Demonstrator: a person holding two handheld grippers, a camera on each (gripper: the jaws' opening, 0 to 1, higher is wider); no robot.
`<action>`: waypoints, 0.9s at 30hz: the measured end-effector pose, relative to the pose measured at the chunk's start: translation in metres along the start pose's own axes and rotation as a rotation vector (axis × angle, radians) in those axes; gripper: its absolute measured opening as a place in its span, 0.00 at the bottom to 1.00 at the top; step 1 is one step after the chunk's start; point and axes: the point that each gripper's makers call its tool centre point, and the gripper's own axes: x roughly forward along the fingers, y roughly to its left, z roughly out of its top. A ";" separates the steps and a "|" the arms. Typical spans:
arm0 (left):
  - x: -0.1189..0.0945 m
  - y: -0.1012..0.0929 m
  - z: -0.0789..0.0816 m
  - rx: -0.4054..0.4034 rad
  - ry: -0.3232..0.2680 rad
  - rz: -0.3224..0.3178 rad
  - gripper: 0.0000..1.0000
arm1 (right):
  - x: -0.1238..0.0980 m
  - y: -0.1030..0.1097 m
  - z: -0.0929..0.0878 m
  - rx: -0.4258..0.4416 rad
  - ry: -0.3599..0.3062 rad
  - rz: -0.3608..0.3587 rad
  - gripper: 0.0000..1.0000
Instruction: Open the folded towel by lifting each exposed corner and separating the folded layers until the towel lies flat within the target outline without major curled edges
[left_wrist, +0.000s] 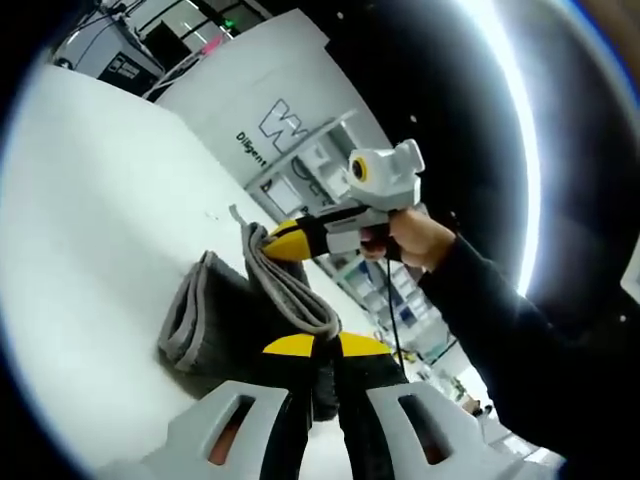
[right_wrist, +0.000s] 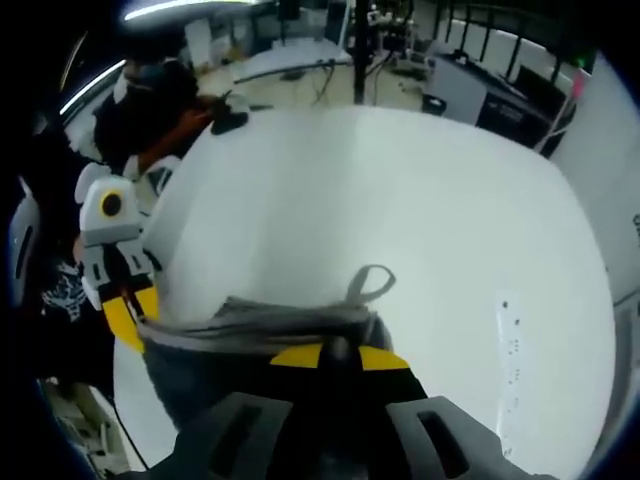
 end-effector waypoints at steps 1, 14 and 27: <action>0.000 0.000 0.001 0.002 -0.001 -0.001 0.04 | -0.001 0.000 0.001 -0.002 -0.004 -0.002 0.07; -0.003 -0.013 0.002 0.048 -0.007 -0.015 0.04 | -0.013 0.007 0.008 -0.018 -0.031 -0.024 0.07; 0.002 -0.027 0.001 0.130 0.006 -0.049 0.04 | -0.028 0.007 0.004 0.004 -0.101 -0.046 0.07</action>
